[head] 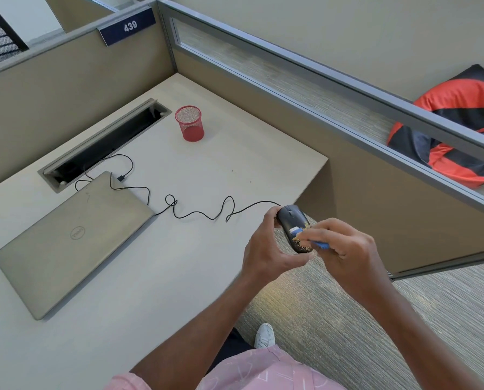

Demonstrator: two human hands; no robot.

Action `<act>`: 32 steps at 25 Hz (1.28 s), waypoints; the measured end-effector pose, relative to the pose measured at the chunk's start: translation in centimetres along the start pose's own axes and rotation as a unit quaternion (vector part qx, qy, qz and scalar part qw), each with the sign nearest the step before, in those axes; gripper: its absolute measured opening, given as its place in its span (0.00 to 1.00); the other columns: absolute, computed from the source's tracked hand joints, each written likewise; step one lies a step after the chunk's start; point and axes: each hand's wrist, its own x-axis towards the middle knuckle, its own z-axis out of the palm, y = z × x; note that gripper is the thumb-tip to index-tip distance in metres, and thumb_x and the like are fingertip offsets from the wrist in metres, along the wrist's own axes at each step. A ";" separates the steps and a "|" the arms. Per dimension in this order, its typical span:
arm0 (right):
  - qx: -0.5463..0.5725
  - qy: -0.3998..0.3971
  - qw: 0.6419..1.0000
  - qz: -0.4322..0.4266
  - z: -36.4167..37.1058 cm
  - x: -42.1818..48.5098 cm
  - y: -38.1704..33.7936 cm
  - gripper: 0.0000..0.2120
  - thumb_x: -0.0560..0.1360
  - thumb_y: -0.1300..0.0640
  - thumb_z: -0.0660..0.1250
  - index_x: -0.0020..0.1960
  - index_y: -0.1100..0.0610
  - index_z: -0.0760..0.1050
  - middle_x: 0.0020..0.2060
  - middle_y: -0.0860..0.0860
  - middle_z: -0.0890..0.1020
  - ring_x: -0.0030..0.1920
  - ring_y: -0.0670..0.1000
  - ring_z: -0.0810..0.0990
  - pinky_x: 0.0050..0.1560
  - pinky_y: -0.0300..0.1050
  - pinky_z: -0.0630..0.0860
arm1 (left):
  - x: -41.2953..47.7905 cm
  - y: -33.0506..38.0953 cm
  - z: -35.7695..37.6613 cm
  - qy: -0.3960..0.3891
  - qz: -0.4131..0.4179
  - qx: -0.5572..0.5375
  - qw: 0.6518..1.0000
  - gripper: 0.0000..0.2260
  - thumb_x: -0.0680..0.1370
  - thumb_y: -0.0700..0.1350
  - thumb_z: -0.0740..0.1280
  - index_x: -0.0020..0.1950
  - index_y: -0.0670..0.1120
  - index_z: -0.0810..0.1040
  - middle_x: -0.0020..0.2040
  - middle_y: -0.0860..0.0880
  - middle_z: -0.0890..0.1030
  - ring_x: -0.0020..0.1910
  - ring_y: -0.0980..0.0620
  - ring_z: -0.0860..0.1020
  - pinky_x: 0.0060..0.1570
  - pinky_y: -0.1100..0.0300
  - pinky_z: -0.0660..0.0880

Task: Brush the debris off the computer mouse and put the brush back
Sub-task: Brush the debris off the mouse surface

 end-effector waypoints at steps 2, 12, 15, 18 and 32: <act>0.067 0.035 0.996 0.051 0.1 0.5 0.0 0.08 0.78 0.67 0.80 0.53 0.56 0.91 0.48 0.43 0.89 0.41 0.42 0.87 0.40 0.41 0.82 | 0.0 0.0 -0.1 0.001 0.004 0.002 1.000 0.48 0.67 0.62 0.86 0.82 0.55 0.68 0.67 0.57 0.85 0.68 0.54 0.83 0.64 0.43 0.84; 0.109 0.073 0.971 0.198 3.3 0.7 -1.4 0.10 0.80 0.63 0.78 0.53 0.48 0.86 0.39 0.43 0.89 0.36 0.45 0.88 0.34 0.41 0.84 | 0.0 0.2 0.2 0.037 0.004 0.022 0.999 0.45 0.69 0.54 0.89 0.80 0.53 0.70 0.65 0.58 0.85 0.65 0.56 0.84 0.60 0.45 0.84; 0.108 0.068 0.968 0.217 3.3 0.5 -1.5 0.09 0.80 0.62 0.78 0.52 0.48 0.86 0.35 0.44 0.87 0.31 0.48 0.86 0.31 0.51 0.83 | -0.1 0.3 0.2 0.040 0.008 0.029 0.999 0.45 0.69 0.54 0.88 0.80 0.53 0.69 0.65 0.59 0.85 0.65 0.57 0.83 0.59 0.45 0.84; 0.118 0.062 0.961 0.243 2.7 0.4 -1.2 0.08 0.80 0.62 0.77 0.49 0.48 0.86 0.31 0.49 0.86 0.28 0.55 0.83 0.29 0.57 0.79 | -0.2 0.3 0.1 0.035 0.007 0.019 0.999 0.45 0.67 0.59 0.86 0.80 0.55 0.69 0.64 0.59 0.84 0.64 0.57 0.83 0.58 0.46 0.85; 0.305 0.067 0.900 0.305 1.8 0.9 0.3 0.02 0.83 0.60 0.76 0.52 0.57 0.88 0.38 0.59 0.90 0.37 0.64 0.88 0.38 0.51 0.86 | -0.6 0.1 -0.1 0.025 0.020 0.017 0.999 0.48 0.66 0.65 0.85 0.80 0.58 0.66 0.68 0.64 0.82 0.68 0.65 0.80 0.63 0.53 0.84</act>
